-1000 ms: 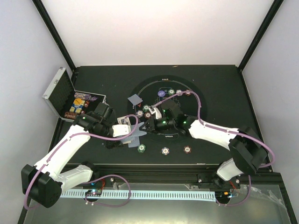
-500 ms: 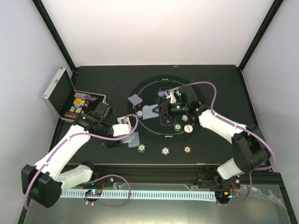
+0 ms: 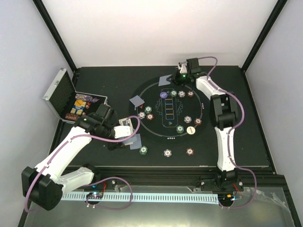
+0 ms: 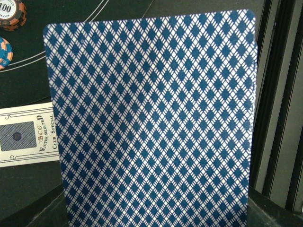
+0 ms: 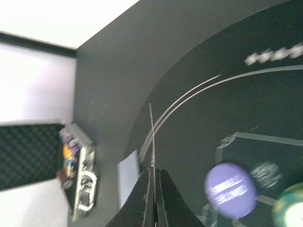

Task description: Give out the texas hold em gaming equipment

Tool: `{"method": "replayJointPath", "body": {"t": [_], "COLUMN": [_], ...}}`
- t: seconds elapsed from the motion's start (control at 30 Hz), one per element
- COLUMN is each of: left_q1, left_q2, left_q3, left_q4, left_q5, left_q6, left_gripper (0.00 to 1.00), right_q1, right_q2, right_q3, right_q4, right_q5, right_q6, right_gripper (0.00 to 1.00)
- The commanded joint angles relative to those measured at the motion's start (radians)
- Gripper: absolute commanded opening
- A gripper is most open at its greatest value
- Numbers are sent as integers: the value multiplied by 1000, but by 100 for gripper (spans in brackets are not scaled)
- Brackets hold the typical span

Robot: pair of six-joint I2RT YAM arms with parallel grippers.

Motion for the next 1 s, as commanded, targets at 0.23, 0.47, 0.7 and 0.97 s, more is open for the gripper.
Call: {"method": "replayJointPath", "body": {"t": [0.23, 0.47, 0.7, 0.97], "left_q1": [5, 4, 4, 4], "left_q2": [4, 10, -11, -32], "left_q3": [42, 63, 83, 102], "left_q4": [-22, -44, -65, -97], "left_q5": [13, 35, 49, 75], "left_q6": [-10, -14, -22, -35], "left_gripper": [2, 2, 2, 2], "right_q1": [-28, -28, -17, 146], "right_q2": [299, 169, -141, -620], "right_q3": [350, 305, 42, -530], "right_q4": [-253, -300, -272, -33], "right_q5": [138, 209, 260, 130], "right_q6": [-33, -74, -115, -43], "right_gripper": [25, 64, 80, 88]}}
